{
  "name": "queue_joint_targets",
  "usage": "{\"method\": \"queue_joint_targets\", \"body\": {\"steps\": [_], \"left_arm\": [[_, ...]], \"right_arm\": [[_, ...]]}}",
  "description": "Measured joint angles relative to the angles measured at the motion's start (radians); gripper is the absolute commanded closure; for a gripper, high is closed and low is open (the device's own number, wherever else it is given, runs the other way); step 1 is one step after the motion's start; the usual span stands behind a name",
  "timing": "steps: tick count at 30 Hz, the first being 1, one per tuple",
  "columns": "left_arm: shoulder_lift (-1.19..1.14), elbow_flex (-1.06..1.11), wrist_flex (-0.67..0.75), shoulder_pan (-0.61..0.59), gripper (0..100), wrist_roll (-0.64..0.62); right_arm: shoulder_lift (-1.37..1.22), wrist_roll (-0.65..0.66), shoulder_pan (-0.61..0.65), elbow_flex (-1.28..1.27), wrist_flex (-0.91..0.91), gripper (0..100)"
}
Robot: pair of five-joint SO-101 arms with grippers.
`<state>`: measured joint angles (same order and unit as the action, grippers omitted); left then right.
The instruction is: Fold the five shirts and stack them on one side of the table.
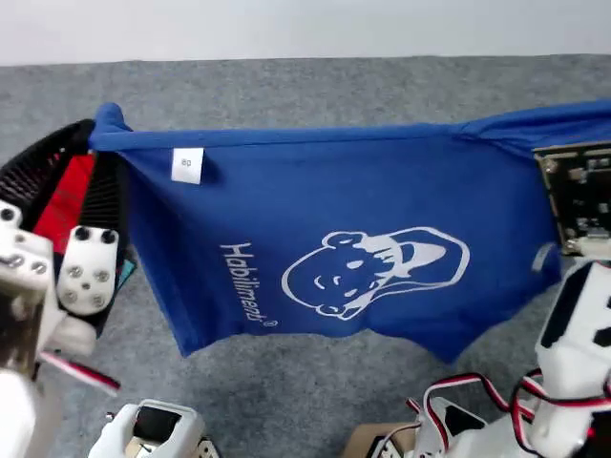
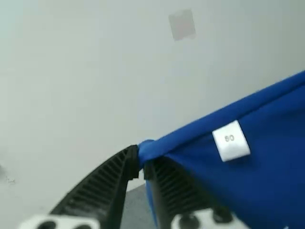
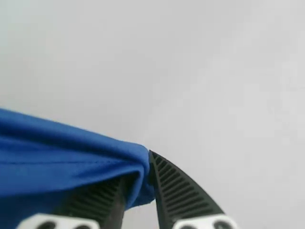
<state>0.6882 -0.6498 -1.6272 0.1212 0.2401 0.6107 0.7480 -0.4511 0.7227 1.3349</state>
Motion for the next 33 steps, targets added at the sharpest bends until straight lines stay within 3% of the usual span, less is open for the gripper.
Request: {"method": "queue_joint_targets", "body": {"steps": [6,10,15,23,33], "left_arm": [[0.000,-0.112,-0.003,-0.005,99,0.015],[0.002,-0.167,-0.003,-0.078,99,0.015],[0.008,-0.183,-0.008,-0.147,99,0.015],[0.044,-0.184,-0.089,-0.160,99,0.015],[0.049,0.132,-0.094,-0.160,99,0.015]], "right_arm": [[0.000,0.032,-0.011,0.091,-0.012,99.0],[0.003,0.032,-0.083,0.152,-0.012,99.0],[0.017,0.037,-0.138,0.206,0.040,99.0],[0.066,0.037,-0.152,0.221,0.152,98.9],[0.060,0.037,-0.150,0.032,0.210,98.9]]}}
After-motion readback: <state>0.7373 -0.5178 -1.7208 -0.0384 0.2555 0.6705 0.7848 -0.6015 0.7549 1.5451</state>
